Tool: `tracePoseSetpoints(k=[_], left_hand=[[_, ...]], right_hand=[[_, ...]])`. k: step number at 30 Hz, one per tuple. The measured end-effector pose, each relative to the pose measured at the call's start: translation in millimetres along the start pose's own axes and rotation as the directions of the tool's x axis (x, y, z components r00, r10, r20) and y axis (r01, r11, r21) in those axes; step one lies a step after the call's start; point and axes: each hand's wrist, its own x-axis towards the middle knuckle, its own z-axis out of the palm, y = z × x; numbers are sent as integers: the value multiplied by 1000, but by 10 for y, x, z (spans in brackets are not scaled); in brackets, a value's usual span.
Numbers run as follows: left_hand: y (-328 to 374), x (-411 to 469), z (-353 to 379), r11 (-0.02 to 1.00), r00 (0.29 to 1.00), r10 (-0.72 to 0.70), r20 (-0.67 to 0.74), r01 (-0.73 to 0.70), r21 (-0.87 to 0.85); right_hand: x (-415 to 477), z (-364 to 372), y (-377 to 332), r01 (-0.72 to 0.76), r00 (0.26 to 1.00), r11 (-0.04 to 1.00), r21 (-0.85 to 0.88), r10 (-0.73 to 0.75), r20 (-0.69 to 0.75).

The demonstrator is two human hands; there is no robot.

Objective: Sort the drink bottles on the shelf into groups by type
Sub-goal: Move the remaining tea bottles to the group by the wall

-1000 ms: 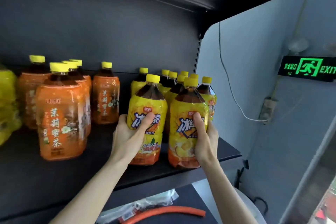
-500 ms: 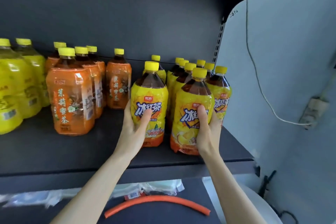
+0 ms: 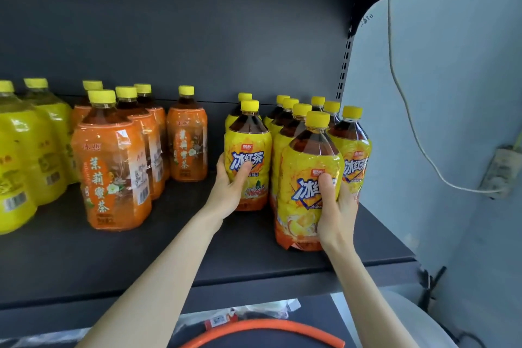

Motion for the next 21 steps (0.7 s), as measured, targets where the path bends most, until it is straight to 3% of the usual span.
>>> tracePoseSetpoints(k=[21], left_hand=[[-301,542,41,999,996,-23,-86,26,33]], right_hand=[[-5,18,10,9,1000,1000,24,-10,4]])
